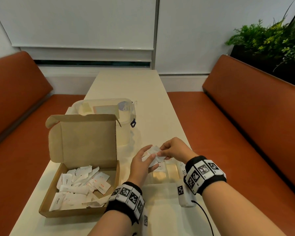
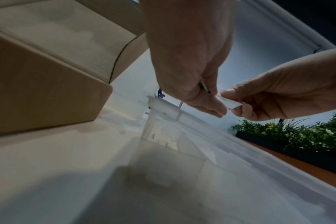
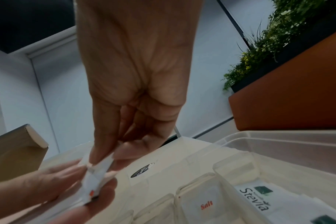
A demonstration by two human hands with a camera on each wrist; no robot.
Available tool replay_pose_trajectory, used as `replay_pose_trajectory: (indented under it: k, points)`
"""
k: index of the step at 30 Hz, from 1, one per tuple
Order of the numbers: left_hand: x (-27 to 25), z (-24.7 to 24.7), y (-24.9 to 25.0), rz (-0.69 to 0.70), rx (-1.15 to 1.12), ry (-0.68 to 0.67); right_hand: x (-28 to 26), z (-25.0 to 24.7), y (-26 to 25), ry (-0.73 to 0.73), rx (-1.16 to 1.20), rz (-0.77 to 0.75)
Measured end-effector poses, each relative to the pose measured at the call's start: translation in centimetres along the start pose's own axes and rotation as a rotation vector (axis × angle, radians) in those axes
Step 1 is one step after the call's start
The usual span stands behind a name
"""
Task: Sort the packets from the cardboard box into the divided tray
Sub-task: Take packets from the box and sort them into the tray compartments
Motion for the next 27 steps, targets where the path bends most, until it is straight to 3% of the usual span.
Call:
replay_pose_trajectory:
  k: [9,13,17,27]
  points:
    - [-0.3,-0.3,0.0,-0.015,0.006,0.073,0.2,-1.1,0.6,0.052,0.04,0.021]
    - [-0.6,-1.2,-0.1,0.02,-0.023,0.175,0.8,-2.9,1.6,0.172,-0.204,0.079]
    - [-1.1,-1.8,0.2,0.021,0.022,0.211,1.4,-2.6,2.4,0.114,-0.486,0.165]
    - [-0.5,-2.2,0.1,-0.042,0.117,0.179,3.1,-0.2,2.1,0.058,-0.714,0.247]
Point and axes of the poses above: each hand's wrist, its own x-axis towards the middle knuckle, its own z-axis out of the palm, y = z × x, the point moved 1 cm from there along x, towards the middle knuckle, and after that the axes turned 4 degrees about -y, right-handed, at the moved point
